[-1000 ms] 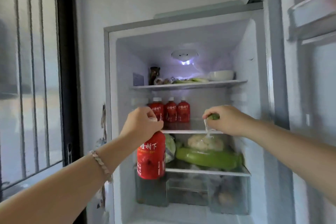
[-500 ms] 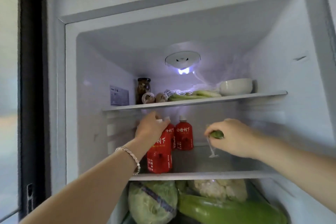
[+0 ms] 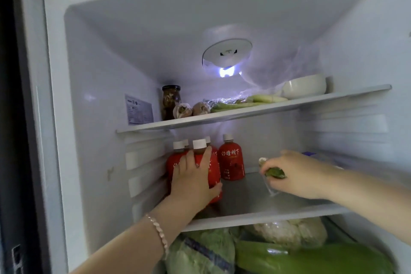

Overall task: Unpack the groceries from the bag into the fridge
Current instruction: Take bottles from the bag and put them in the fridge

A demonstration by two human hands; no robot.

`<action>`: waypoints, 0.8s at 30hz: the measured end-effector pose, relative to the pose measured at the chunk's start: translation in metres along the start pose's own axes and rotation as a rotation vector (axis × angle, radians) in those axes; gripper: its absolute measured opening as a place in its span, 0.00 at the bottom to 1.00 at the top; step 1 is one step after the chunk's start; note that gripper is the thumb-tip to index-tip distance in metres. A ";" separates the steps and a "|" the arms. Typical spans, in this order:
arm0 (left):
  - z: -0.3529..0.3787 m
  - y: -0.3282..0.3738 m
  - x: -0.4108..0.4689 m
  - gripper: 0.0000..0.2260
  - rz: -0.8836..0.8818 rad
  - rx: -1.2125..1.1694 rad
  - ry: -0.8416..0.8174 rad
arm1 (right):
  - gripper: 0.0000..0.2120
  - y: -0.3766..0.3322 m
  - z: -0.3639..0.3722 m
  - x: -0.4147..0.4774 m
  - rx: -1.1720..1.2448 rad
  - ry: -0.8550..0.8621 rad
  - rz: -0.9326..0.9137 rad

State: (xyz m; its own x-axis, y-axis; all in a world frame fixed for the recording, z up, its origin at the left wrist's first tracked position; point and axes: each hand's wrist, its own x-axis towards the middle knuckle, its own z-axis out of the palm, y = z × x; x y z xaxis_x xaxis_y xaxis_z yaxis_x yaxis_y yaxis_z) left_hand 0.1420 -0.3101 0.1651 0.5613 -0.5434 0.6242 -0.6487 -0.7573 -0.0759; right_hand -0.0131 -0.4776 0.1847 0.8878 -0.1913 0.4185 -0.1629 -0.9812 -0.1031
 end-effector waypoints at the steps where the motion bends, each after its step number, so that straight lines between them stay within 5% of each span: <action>1: 0.004 -0.001 0.007 0.39 -0.008 0.065 -0.009 | 0.13 0.001 0.003 0.000 0.000 -0.006 0.012; 7: 0.022 -0.017 0.039 0.41 0.036 0.236 -0.061 | 0.12 0.008 0.015 -0.011 0.014 -0.036 0.028; 16: 0.012 0.000 0.024 0.35 -0.043 0.115 -0.075 | 0.13 0.009 0.005 -0.022 -0.013 0.024 0.006; 19: -0.018 0.012 -0.006 0.15 0.111 -0.066 0.363 | 0.10 -0.002 -0.005 -0.020 0.073 0.095 -0.127; 21: -0.043 0.008 -0.023 0.13 0.279 -0.270 0.710 | 0.09 -0.015 -0.017 -0.020 0.127 0.142 -0.235; 24: -0.089 -0.013 -0.032 0.14 0.194 -0.295 0.839 | 0.11 -0.039 -0.042 -0.020 0.263 0.225 -0.428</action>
State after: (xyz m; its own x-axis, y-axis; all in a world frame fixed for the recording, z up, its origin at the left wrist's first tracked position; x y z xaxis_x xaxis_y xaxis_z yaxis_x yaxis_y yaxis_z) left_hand 0.0871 -0.2504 0.2152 -0.0548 -0.1219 0.9910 -0.8627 -0.4939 -0.1085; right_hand -0.0426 -0.4362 0.2181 0.7328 0.1946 0.6520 0.3311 -0.9391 -0.0918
